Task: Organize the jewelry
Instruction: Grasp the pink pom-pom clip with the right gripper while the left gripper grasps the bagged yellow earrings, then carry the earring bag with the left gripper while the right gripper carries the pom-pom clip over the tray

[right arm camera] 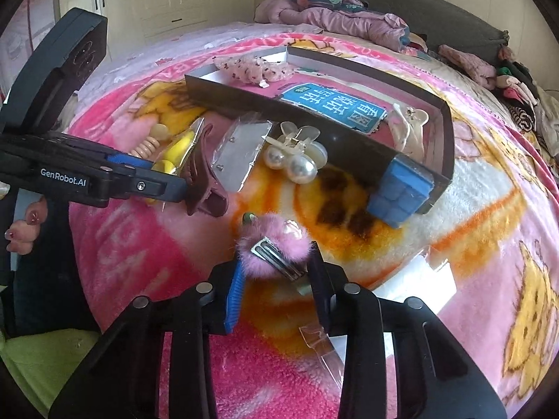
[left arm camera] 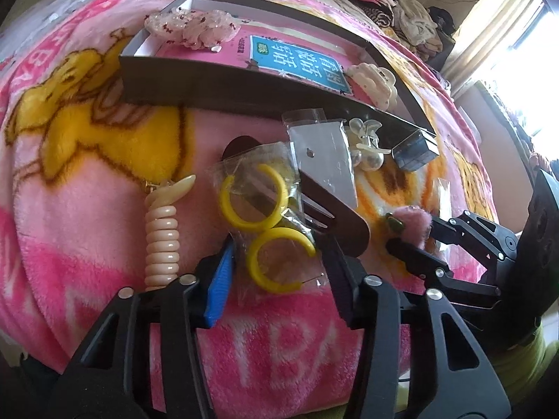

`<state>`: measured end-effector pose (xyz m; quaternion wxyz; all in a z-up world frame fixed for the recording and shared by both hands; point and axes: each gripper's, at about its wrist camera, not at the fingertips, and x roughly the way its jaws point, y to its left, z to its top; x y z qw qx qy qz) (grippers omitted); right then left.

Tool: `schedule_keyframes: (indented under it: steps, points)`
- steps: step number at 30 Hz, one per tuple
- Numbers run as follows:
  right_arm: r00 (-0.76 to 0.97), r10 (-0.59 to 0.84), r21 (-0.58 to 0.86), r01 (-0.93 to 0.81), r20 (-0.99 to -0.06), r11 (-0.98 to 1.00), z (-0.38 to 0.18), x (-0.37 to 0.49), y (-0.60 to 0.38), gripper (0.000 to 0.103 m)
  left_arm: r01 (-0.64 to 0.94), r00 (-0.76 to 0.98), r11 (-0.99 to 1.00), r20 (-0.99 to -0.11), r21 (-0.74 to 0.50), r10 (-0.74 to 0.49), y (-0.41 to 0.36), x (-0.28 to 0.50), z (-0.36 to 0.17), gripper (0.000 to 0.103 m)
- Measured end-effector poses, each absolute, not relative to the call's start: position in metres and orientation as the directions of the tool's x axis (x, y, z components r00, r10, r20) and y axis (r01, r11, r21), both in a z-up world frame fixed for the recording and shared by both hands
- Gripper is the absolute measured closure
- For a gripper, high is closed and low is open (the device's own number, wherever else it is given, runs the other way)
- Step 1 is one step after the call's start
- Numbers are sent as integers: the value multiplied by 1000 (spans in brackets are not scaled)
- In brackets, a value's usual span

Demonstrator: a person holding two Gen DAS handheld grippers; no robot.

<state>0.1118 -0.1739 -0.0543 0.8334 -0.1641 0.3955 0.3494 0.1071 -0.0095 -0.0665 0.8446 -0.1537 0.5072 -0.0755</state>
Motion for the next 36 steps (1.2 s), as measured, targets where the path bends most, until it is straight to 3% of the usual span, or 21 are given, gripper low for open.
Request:
schedule_keyframes:
  steps: [36]
  points:
    - [497,501,70,-658,-709,750,1,124,-157,71,-22,615,949,-753,-314,-234,31,104,-11,67]
